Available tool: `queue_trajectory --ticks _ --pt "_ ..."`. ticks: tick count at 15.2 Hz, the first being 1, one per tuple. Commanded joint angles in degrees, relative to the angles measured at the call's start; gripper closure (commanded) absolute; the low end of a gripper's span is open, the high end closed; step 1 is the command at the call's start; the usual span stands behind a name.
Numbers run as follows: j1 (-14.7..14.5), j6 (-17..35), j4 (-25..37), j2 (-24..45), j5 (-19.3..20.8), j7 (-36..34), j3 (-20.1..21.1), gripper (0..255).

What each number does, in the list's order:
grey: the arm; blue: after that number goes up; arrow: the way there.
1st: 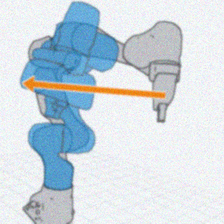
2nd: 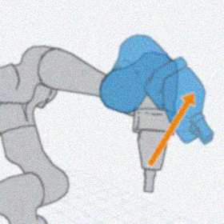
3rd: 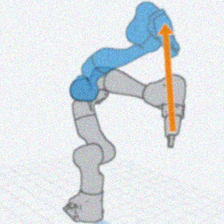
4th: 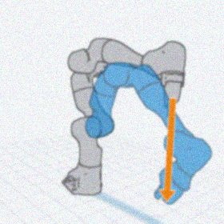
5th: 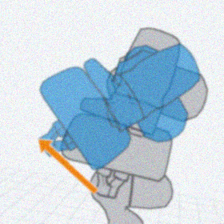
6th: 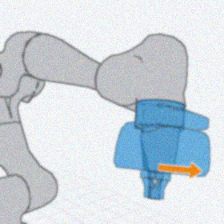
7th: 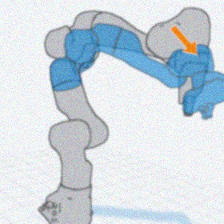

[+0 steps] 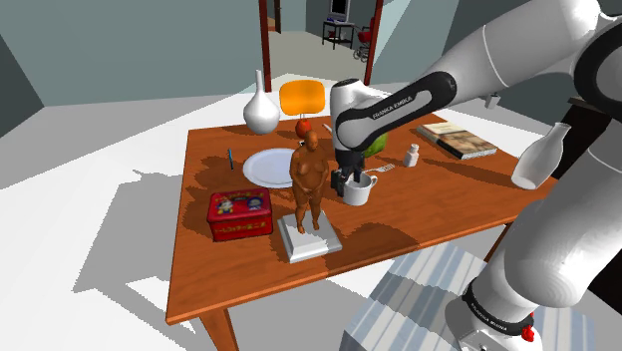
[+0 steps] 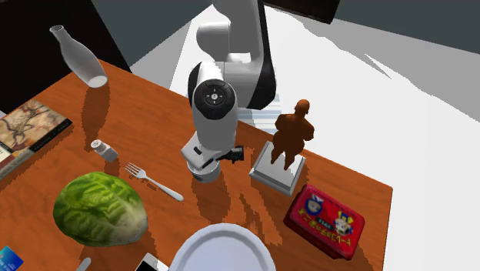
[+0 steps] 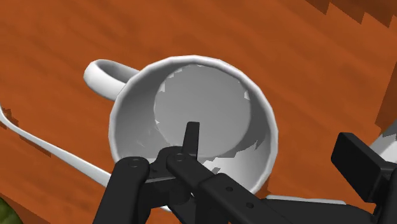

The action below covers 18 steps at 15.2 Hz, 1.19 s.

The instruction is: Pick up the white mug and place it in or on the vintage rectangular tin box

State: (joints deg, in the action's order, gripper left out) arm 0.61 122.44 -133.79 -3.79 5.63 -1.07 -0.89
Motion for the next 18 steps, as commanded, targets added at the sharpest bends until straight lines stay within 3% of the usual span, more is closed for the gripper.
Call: queue_trajectory --ticks 1,10,11,18 --pt "0.0 1.6 -0.8 0.8 0.1 -0.1 0.0 0" --pt "0.1 2.8 -1.4 1.4 0.2 -0.2 -0.1 0" --pt "0.1 2.8 -1.4 1.4 0.2 -0.2 -0.1 255" --pt "0.1 2.8 -1.4 1.4 0.2 -0.2 -0.1 255"
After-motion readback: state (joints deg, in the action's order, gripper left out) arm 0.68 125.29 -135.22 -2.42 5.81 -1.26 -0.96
